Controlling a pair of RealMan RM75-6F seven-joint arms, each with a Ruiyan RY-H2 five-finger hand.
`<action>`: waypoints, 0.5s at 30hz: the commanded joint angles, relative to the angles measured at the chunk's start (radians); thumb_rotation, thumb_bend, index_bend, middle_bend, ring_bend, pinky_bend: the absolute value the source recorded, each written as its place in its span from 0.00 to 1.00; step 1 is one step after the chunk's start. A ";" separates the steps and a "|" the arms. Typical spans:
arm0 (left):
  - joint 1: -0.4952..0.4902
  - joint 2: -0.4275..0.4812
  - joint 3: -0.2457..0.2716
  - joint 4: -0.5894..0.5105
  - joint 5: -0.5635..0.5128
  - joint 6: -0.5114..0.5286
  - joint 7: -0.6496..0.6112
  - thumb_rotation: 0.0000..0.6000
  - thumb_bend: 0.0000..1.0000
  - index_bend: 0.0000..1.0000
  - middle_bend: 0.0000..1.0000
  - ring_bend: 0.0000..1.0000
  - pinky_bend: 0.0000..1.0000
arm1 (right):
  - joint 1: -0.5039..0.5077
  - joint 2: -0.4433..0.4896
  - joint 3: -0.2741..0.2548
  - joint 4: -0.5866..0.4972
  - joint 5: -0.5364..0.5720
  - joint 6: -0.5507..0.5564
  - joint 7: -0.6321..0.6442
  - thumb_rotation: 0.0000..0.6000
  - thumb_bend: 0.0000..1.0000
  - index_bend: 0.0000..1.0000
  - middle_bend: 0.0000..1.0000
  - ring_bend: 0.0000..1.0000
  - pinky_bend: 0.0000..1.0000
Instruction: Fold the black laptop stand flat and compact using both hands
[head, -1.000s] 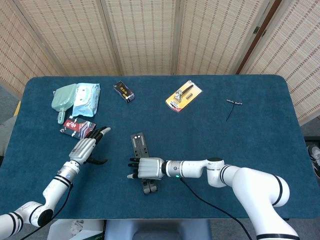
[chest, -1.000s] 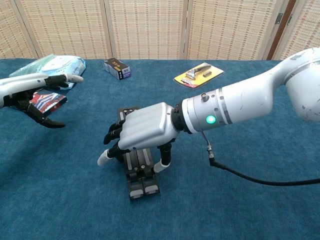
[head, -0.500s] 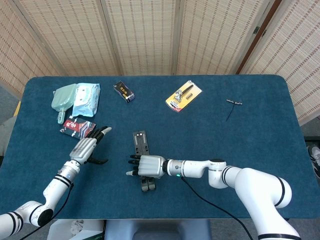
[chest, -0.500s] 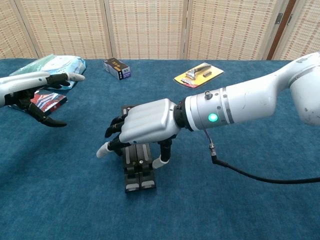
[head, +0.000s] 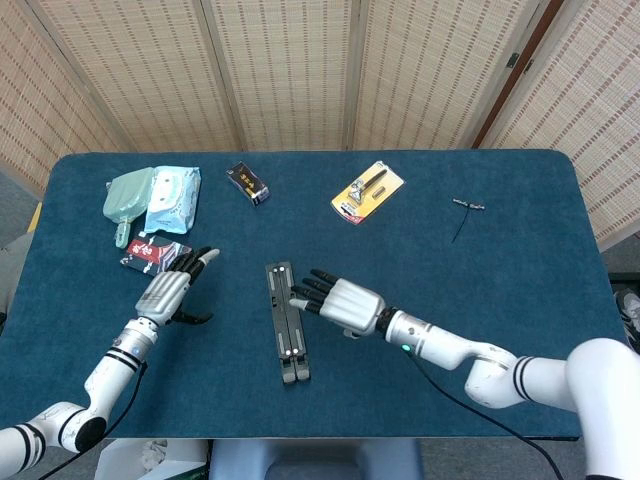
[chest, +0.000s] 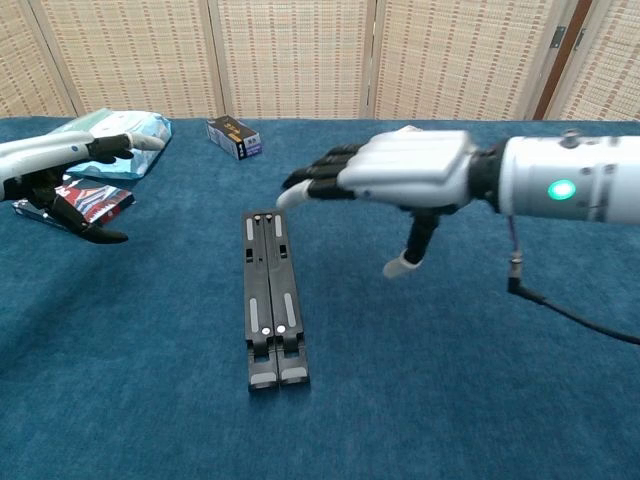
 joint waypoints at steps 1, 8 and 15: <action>0.011 0.013 0.000 -0.002 -0.011 0.019 0.030 1.00 0.17 0.00 0.00 0.00 0.00 | -0.156 0.140 0.022 -0.144 0.127 0.142 -0.108 1.00 0.07 0.00 0.00 0.00 0.00; 0.062 0.024 0.013 0.019 -0.008 0.120 0.114 1.00 0.17 0.00 0.00 0.00 0.00 | -0.353 0.279 0.000 -0.242 0.207 0.310 -0.130 1.00 0.07 0.00 0.00 0.00 0.00; 0.155 0.068 0.028 0.004 -0.007 0.244 0.125 1.00 0.17 0.00 0.00 0.00 0.00 | -0.517 0.363 -0.020 -0.261 0.259 0.410 -0.075 1.00 0.07 0.00 0.02 0.00 0.00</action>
